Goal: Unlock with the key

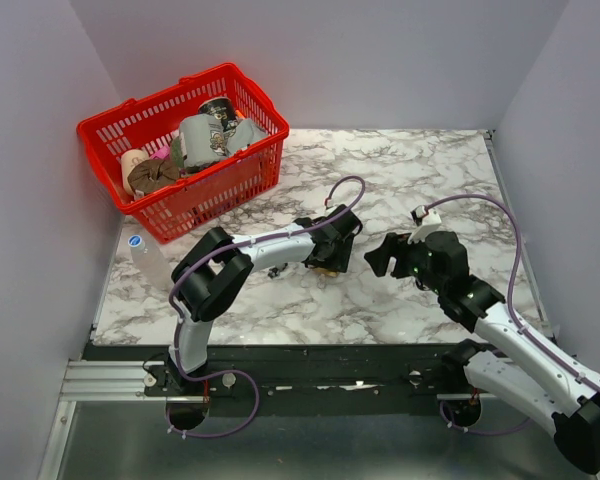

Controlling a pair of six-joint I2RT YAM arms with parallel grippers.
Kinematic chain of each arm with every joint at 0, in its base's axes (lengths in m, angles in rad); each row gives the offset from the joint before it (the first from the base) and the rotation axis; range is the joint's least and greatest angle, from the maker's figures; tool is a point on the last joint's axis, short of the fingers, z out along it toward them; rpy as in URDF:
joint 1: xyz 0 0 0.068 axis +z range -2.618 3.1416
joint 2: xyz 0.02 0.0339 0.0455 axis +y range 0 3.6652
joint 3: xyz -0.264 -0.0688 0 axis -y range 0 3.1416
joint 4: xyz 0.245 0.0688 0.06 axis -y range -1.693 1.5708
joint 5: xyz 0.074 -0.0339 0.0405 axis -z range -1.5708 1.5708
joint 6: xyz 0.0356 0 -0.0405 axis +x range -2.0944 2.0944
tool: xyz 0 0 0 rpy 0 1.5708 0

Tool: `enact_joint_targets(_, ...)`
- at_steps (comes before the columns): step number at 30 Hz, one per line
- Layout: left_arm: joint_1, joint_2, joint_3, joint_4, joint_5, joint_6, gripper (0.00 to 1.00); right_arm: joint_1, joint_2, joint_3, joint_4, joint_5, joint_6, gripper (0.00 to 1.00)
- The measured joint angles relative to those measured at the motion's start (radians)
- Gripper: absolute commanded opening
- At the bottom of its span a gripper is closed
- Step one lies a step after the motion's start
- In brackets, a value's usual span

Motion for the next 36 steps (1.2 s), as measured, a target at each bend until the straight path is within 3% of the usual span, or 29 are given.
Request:
enact_joint_targets(21,-0.001,-0.008,-0.008,-0.002,-0.022,0.001,0.89,0.0,-0.008,-0.015,-0.003,0.0,0.0,0.81)
enact_joint_targets(27,-0.019,-0.027,-0.029,-0.016,-0.065,-0.005,0.99,0.0,-0.009,-0.016,-0.003,0.0,0.0,0.81)
enact_joint_targets(36,-0.049,-0.193,-0.109,-0.005,-0.133,0.023,0.99,0.0,-0.023,-0.023,0.002,-0.002,0.0,0.84)
